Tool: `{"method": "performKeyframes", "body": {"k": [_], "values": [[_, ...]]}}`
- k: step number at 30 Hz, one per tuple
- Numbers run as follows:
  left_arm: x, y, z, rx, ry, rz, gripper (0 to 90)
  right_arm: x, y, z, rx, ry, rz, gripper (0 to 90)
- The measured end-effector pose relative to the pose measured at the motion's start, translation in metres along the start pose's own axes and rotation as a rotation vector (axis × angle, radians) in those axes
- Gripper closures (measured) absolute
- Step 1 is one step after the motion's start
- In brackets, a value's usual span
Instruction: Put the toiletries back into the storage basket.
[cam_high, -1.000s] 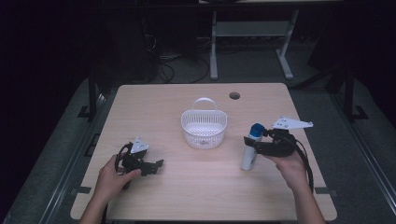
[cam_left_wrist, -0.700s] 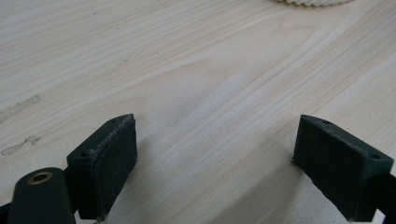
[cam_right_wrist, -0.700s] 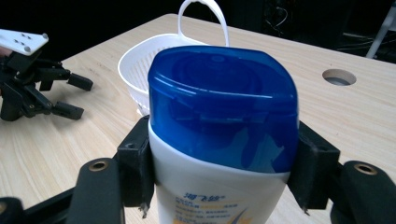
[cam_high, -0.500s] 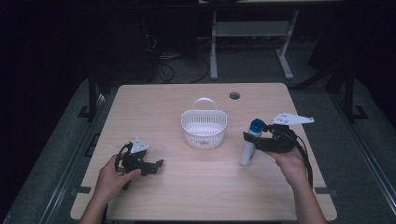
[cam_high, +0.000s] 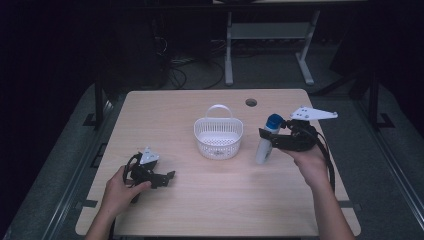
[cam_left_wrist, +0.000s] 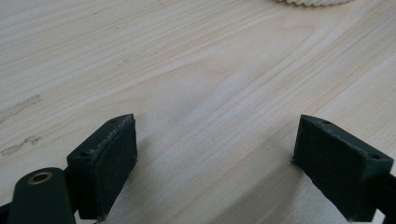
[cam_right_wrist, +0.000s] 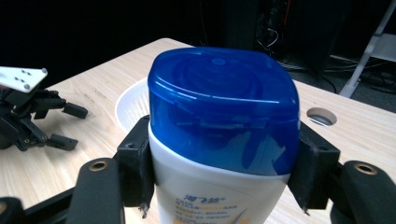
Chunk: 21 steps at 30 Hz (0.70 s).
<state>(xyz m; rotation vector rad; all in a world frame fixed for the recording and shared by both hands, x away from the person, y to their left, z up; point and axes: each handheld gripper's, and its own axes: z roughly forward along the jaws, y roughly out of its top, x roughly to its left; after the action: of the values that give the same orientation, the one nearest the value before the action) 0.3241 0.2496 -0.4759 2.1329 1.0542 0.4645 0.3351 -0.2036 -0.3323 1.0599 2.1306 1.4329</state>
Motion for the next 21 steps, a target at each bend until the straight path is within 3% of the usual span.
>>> {"method": "performKeyframes", "body": {"k": [21], "values": [[0.000,0.000,0.000,-0.002,-0.001,0.001,13.0,0.002,0.042,0.015,-0.035,0.001,-0.027,35.6]]}}
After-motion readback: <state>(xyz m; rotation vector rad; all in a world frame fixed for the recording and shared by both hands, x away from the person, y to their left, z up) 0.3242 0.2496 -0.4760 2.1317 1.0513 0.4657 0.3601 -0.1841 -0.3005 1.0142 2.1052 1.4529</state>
